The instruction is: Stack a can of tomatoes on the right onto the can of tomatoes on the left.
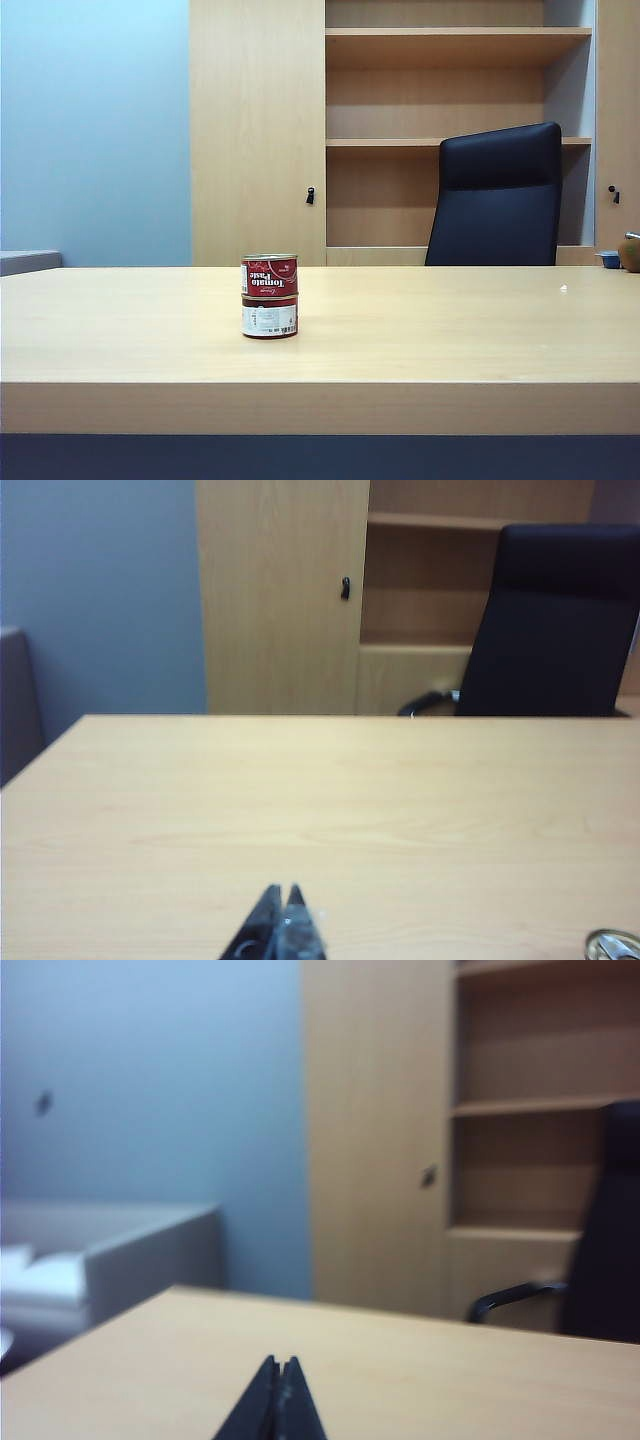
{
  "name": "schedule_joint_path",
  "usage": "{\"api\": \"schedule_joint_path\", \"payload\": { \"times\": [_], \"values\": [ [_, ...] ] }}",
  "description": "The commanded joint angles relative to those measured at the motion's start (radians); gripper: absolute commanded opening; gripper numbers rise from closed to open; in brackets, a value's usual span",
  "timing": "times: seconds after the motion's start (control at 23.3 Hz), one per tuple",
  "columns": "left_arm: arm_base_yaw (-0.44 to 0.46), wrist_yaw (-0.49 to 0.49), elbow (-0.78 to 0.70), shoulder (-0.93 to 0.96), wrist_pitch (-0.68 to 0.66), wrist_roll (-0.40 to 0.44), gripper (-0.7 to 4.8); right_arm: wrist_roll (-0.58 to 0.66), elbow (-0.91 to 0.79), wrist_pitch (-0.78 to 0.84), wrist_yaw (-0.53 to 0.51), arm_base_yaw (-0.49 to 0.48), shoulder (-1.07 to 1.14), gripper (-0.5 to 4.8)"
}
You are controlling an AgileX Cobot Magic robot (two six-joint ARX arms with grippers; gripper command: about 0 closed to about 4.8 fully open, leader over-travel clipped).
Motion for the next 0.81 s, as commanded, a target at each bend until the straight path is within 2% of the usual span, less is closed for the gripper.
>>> {"api": "schedule_joint_path", "payload": {
  "times": [0.04, 0.17, 0.47, 0.69, 0.81],
  "values": [
    [0.006, -0.024, -0.041, -0.079, 0.002, 0.007, -0.05, 0.003, 0.001, -0.087, 0.088, 0.000, -0.107, -0.05],
    [0.006, -0.024, -0.114, -0.185, -0.026, -0.003, -0.05, 0.003, 0.001, -0.201, 0.125, 0.000, -0.260, -0.04],
    [0.006, -0.060, -0.175, -0.179, -0.047, -0.005, -0.05, 0.003, 0.001, -0.354, 0.130, 0.002, -0.441, 0.00],
    [0.008, -0.064, -0.233, -0.179, -0.057, -0.018, -0.05, 0.016, 0.000, -0.590, 0.126, 0.003, -0.475, 0.09],
    [0.006, -0.064, -0.232, -0.179, -0.119, -0.023, -0.05, 0.086, -0.055, -0.639, -0.024, 0.002, -0.460, 0.09]
  ]
}}
